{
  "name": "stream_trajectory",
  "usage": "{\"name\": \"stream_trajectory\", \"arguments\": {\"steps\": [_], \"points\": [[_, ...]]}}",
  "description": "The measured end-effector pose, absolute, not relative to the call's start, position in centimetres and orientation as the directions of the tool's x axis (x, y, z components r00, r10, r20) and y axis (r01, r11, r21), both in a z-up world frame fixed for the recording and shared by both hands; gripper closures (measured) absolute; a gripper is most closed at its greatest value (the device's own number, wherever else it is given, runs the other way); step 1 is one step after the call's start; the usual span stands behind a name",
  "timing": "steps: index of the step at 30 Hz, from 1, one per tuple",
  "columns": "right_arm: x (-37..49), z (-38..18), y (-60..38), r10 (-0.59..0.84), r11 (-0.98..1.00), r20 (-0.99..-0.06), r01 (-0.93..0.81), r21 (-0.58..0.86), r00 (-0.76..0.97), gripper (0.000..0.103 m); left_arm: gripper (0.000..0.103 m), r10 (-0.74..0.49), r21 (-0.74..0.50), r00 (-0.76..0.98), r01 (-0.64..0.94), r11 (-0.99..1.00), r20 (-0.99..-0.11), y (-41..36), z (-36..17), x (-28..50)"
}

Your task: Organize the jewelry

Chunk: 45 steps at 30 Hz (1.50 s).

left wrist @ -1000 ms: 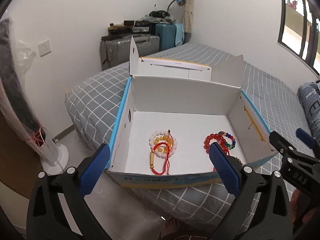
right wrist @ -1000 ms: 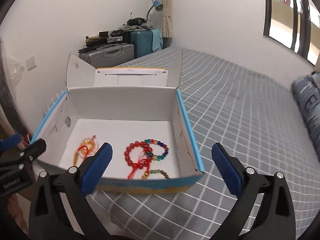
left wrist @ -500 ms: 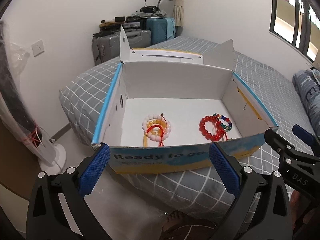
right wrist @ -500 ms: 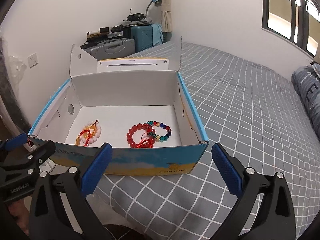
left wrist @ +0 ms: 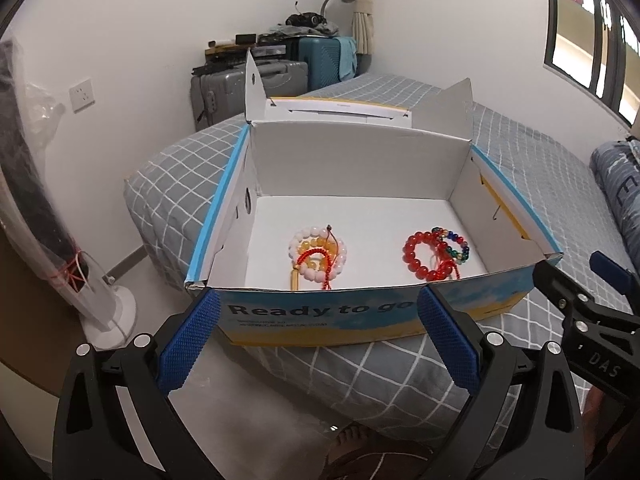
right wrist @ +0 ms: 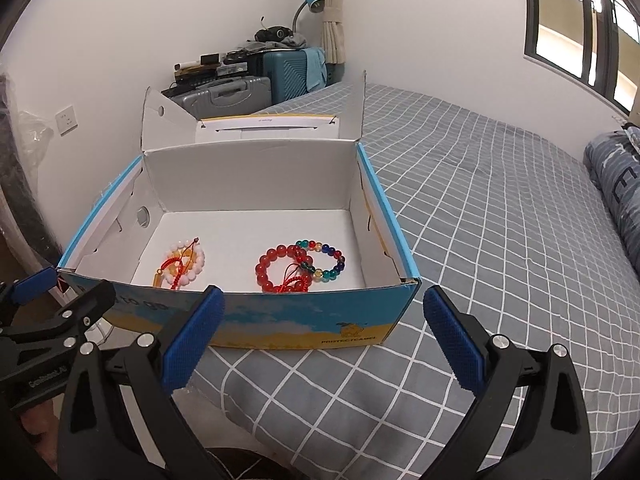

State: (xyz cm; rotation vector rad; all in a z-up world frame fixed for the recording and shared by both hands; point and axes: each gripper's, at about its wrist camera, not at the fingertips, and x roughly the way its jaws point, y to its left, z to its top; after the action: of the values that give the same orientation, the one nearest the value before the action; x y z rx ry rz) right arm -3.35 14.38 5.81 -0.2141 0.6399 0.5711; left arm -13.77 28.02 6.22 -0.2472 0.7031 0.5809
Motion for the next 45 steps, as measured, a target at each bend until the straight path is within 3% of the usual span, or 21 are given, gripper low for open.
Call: {"name": "stream_trajectory", "arguments": {"steps": [26,45], "points": [[-3.3,5.7,14.0,0.421,0.831,-0.625,-0.555,-0.024,0.657,0.008,0.006,0.453,0.043,0.615,-0.562,0.826,-0.646,25.9,7.2,-13.3],[-3.2,5.6,13.4,0.425,0.833,-0.629,-0.554,-0.010,0.651,0.008,0.006,0.450,0.017,0.611,-0.581,0.814,-0.652,26.4,7.1,-13.5]]}}
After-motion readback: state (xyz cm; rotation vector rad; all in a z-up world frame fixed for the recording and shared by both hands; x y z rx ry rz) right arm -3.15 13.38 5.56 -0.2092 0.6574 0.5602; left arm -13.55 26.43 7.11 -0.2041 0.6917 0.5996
